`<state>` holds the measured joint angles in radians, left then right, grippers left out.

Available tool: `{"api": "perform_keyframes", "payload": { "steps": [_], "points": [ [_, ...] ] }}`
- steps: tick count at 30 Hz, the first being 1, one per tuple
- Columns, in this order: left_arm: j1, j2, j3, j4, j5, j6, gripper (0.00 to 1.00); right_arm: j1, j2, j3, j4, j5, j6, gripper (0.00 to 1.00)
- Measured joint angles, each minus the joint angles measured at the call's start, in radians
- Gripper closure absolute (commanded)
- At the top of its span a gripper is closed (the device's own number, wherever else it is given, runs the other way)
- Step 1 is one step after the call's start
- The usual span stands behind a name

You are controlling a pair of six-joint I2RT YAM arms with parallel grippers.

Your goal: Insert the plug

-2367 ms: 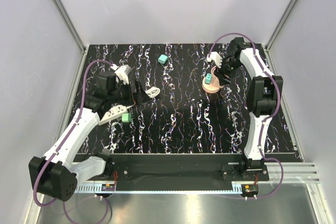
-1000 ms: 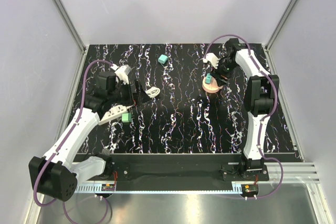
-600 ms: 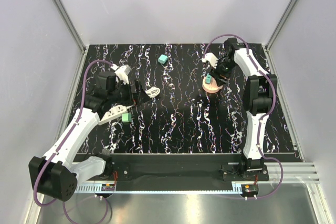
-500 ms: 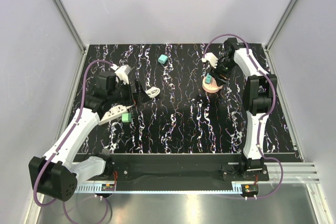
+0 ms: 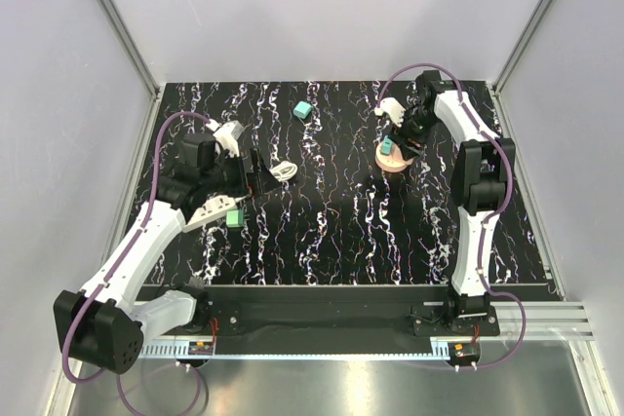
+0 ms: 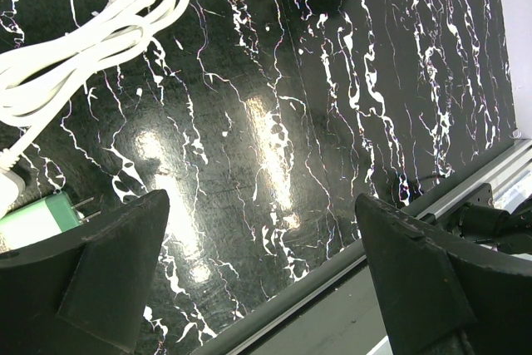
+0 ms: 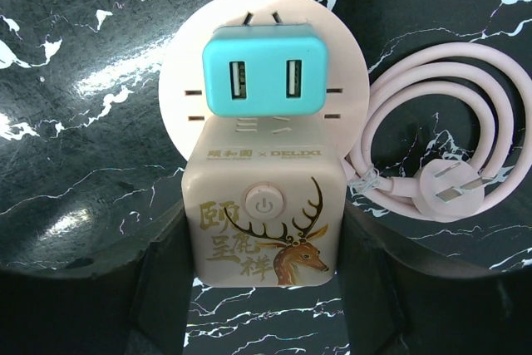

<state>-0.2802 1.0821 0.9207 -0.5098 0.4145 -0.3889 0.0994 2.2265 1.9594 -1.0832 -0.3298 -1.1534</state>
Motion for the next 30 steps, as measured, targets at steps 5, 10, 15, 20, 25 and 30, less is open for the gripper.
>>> {"api": "perform_keyframes", "payload": {
  "steps": [5,10,15,20,25,30],
  "points": [
    [0.000,0.000,0.000,0.003,0.000,0.000,0.01,0.001,-0.021,-0.044,0.044,0.000,0.003,0.01],
    [0.000,0.000,0.000,0.004,0.000,0.000,0.01,0.004,-0.020,-0.098,0.078,0.009,0.003,0.00],
    [0.000,0.000,-0.001,0.004,0.000,0.000,0.01,0.008,-0.029,-0.113,0.103,0.008,0.011,0.00],
    [0.000,0.000,-0.006,0.006,0.000,0.000,0.01,0.018,-0.101,-0.169,0.114,0.025,0.039,0.00],
    [0.000,0.000,-0.015,0.007,0.000,0.000,0.01,0.027,-0.240,-0.252,0.125,0.061,0.070,0.00],
    [0.000,0.000,-0.015,0.008,-0.001,0.000,0.01,0.030,-0.414,-0.341,0.137,0.086,0.142,0.00]
  ]
}}
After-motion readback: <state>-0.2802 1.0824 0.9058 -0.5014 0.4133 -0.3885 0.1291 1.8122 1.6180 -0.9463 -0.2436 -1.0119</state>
